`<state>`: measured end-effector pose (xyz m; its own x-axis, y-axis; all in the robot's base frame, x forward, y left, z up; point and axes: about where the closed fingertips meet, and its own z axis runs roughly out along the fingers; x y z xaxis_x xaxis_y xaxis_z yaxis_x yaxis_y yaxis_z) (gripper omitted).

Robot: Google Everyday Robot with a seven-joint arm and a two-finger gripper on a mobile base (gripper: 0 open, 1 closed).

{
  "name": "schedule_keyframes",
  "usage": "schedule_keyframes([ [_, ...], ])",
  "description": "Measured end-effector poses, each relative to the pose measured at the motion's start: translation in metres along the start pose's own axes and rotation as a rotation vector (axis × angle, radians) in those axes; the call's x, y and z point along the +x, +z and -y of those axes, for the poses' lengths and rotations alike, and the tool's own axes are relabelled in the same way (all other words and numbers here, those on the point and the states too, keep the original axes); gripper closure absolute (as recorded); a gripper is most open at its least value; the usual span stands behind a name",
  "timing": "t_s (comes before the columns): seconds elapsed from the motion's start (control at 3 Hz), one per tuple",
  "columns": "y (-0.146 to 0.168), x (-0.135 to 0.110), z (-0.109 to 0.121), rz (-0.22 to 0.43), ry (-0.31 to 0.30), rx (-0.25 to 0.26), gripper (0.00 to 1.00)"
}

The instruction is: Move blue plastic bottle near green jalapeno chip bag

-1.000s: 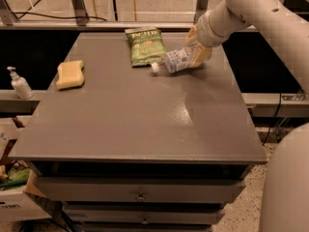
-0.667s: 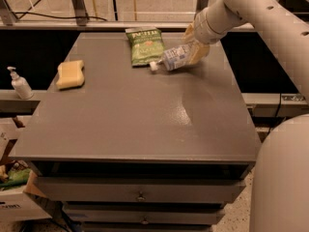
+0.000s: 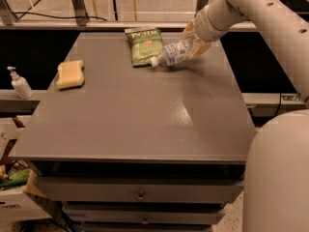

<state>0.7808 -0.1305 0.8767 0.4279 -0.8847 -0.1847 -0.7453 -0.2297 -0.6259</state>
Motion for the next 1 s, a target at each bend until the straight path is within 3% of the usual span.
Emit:
schedule_keyframes([
  [0.33,0.0017,0.0003,-0.0025,0.007,-0.004,-0.014,0.16],
  [0.67,0.0046,0.0023,-0.0107,0.007,0.000,-0.042,0.00],
  [1.0,0.0049,0.0002,-0.0091,0.012,-0.002,-0.039,0.00],
])
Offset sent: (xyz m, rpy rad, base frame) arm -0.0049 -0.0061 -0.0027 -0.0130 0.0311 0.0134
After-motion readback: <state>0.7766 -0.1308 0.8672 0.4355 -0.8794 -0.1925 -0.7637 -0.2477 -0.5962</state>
